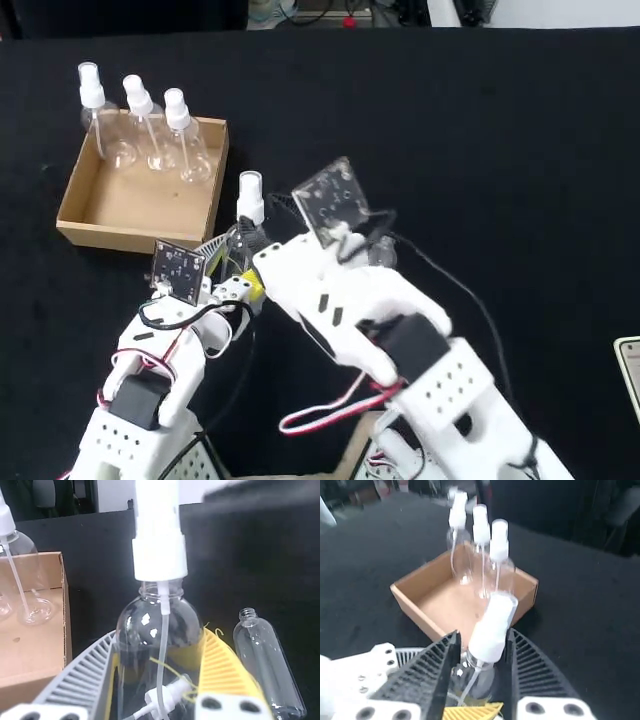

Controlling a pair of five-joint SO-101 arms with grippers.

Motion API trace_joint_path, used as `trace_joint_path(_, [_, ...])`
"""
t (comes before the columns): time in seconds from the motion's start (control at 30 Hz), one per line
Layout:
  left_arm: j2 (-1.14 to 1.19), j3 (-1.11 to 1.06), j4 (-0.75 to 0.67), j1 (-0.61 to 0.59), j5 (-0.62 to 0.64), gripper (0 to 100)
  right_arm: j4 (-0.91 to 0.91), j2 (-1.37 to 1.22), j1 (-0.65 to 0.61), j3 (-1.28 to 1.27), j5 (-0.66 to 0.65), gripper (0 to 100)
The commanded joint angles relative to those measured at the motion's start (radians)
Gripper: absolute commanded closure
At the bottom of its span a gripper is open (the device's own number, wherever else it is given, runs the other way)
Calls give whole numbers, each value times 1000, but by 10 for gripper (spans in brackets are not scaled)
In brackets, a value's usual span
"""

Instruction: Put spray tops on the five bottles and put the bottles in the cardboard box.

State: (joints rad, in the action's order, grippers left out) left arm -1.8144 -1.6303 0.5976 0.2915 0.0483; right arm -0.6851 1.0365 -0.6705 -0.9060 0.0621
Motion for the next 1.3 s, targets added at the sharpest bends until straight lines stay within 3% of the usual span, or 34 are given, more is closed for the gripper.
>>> trace_joint_path(0.0, [-11, 18, -5, -1, -2, 877, -2, 105, -2, 18, 2, 864])
trace_joint_path(0.1, [-11, 18, -5, -1, -2, 877, 48, 142, 44, 19, 5, 879])
trace_joint_path(0.2, [-11, 18, -5, 2, -2, 877, 153, 110, 110, 19, 6, 994])
trace_joint_path(0.47, [-11, 18, -2, 2, -2, 877, 209, -182, 126, 122, 63, 985])
trace_joint_path(0.63, [-11, 18, -3, 2, -2, 877, 199, -295, 121, 199, 78, 985])
trace_joint_path(1.07, [-11, 18, -5, -1, -2, 877, 31, -302, 118, 231, 75, 985])
trace_joint_path(1.27, [-11, 18, -5, -1, -2, 877, -20, -300, 32, 229, 68, 985])
